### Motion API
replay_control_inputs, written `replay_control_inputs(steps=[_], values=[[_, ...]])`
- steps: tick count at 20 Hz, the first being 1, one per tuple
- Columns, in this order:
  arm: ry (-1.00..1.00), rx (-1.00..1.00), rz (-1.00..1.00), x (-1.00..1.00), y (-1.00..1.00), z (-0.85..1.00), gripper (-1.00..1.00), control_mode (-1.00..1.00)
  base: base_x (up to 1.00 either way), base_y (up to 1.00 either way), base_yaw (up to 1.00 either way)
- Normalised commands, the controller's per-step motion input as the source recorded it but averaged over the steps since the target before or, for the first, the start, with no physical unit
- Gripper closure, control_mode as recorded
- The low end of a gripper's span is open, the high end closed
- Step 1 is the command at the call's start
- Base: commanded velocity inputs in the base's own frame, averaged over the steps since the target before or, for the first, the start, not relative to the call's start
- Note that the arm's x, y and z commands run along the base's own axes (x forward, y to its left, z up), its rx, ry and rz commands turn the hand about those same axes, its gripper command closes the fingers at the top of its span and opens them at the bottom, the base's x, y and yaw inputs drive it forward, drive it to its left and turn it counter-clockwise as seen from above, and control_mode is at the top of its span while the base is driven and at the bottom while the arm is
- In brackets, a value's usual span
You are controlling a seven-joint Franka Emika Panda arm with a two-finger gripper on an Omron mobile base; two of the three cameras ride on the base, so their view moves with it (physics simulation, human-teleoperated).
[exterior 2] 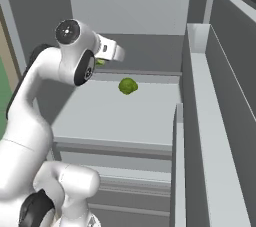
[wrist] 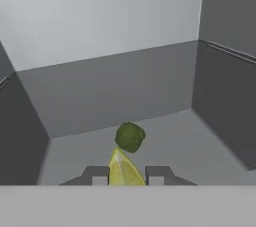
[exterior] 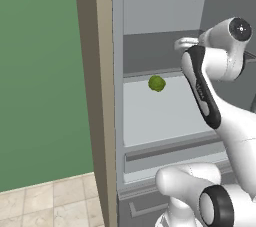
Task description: Take the lemon wedge from the fridge and place it on the plate with fish on the dining counter.
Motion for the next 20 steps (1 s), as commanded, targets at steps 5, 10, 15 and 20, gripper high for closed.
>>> replay_control_inputs(steps=[5,10,15,20], values=[[-0.06,0.03,0.00,-1.00,0.00,0.36,1.00,-1.00,0.00,0.00,0.00],[0.02,0.00,0.00,-1.00,0.00,-0.07,1.00,-1.00,0.00,0.00,0.00],[0.08,0.00,0.00,-1.00,0.08,-0.16,1.00,-1.00,0.00,0.00,0.00],[-0.07,-0.01,0.00,-0.22,0.05,0.00,1.00,-1.00,0.00,0.00,0.00]])
